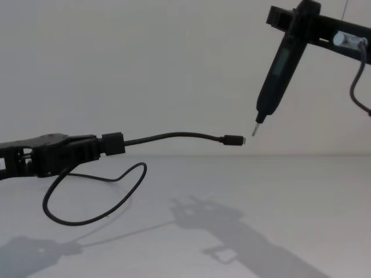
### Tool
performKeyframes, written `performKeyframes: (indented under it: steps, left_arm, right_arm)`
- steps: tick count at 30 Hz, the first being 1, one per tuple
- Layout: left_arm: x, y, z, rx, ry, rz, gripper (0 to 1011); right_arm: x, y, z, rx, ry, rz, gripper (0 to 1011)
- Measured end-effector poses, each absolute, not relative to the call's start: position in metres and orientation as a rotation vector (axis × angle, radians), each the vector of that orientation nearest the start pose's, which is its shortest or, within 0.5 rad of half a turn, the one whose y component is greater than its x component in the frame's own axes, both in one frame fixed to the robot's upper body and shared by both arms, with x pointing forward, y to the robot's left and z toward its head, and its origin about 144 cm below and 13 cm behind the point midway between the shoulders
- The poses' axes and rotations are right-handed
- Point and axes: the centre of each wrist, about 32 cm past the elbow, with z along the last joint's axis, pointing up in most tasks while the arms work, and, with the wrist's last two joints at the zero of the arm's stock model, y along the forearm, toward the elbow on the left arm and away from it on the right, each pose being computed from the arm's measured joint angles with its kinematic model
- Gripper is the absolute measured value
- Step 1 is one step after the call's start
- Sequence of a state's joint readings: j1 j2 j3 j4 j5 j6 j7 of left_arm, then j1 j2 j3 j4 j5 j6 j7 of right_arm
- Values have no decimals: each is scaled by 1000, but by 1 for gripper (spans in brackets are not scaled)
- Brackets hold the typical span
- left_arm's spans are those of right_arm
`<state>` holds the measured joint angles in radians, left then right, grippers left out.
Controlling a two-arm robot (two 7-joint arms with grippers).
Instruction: Pick up the data cable with the one hand.
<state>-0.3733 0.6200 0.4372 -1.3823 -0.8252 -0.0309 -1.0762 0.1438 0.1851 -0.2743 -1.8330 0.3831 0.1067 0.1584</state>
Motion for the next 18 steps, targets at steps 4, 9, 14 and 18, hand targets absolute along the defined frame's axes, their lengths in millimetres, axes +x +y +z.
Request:
performKeyframes:
  steps: [4, 9, 14, 18]
  left_arm:
    - [537, 325, 1202, -112, 55, 267, 49]
    - [537, 325, 1202, -112, 55, 267, 49]
    - [537, 325, 1202, -112, 55, 267, 49]
    - [537, 325, 1202, -112, 55, 267, 49]
  right_arm:
    - [469, -179, 1258, 298, -38, -1031, 251]
    - [468, -177, 1255, 300, -35, -1020, 251]
    - [468, -176, 1251, 296, -28, -1012, 251]
    - [468, -176, 1247, 293, -24, -1005, 251]
